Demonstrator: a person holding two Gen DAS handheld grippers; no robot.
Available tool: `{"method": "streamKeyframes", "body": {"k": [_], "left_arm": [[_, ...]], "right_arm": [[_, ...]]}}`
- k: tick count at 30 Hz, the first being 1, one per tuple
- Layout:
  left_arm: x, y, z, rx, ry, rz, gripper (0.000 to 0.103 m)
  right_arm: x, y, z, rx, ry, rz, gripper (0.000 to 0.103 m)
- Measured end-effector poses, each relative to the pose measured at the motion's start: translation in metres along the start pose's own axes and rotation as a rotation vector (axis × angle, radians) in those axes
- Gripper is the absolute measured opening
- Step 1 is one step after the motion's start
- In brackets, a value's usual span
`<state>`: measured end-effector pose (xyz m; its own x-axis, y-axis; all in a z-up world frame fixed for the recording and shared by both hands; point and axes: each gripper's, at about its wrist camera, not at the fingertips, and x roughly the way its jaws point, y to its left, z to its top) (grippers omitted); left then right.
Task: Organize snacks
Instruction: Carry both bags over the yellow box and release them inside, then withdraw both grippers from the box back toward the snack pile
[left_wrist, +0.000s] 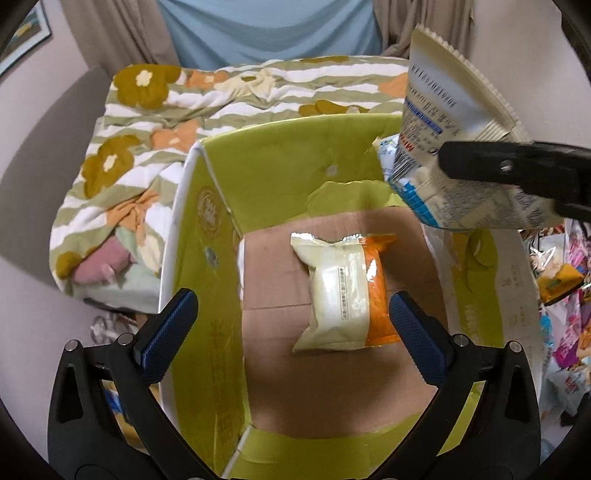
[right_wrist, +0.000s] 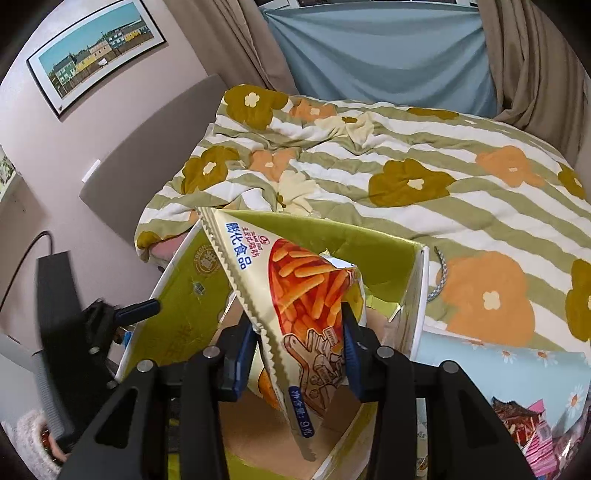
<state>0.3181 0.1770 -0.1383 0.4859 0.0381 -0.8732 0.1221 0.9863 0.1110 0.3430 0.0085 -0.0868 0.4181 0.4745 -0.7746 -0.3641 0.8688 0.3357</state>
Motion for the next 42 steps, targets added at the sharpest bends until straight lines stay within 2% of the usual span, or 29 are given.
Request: {"method": "streamKeyframes", "body": {"k": [7, 9, 10, 11, 12, 23, 31, 34, 42], "left_arm": [[-0.004, 0.009, 0.000, -0.045, -0.006, 0.000, 0.103], [-0.005, 0.012, -0.001, -0.057, -0.009, 0.000, 0.103], [-0.005, 0.013, -0.001, -0.062, -0.010, -0.004, 0.103], [-0.005, 0.015, -0.002, -0.071, -0.008, -0.007, 0.103], [-0.004, 0.016, -0.002, -0.076, -0.005, -0.009, 0.103], [-0.025, 0.019, -0.004, -0.089, -0.039, -0.025, 0.103], [-0.073, 0.006, -0.004, -0.047, -0.104, -0.051, 0.103], [-0.090, -0.010, -0.005, -0.008, -0.134, -0.081, 0.103], [-0.122, -0.066, -0.019, 0.077, -0.179, -0.207, 0.103]], "right_arm": [[0.020, 0.001, 0.006, -0.027, 0.025, -0.044, 0.042], [0.022, -0.001, 0.005, -0.019, 0.016, -0.065, 0.059], [0.022, -0.003, 0.003, -0.012, 0.005, -0.061, 0.085], [0.020, -0.005, 0.001, -0.002, -0.009, -0.055, 0.100], [0.019, -0.006, 0.000, 0.000, -0.017, -0.052, 0.103], [-0.011, -0.008, -0.005, -0.002, -0.046, -0.069, 0.103], [-0.074, 0.007, -0.013, 0.006, -0.109, -0.092, 0.103], [-0.104, 0.005, -0.025, 0.040, -0.122, -0.107, 0.103], [-0.178, -0.023, -0.079, 0.135, -0.182, -0.226, 0.103]]}}
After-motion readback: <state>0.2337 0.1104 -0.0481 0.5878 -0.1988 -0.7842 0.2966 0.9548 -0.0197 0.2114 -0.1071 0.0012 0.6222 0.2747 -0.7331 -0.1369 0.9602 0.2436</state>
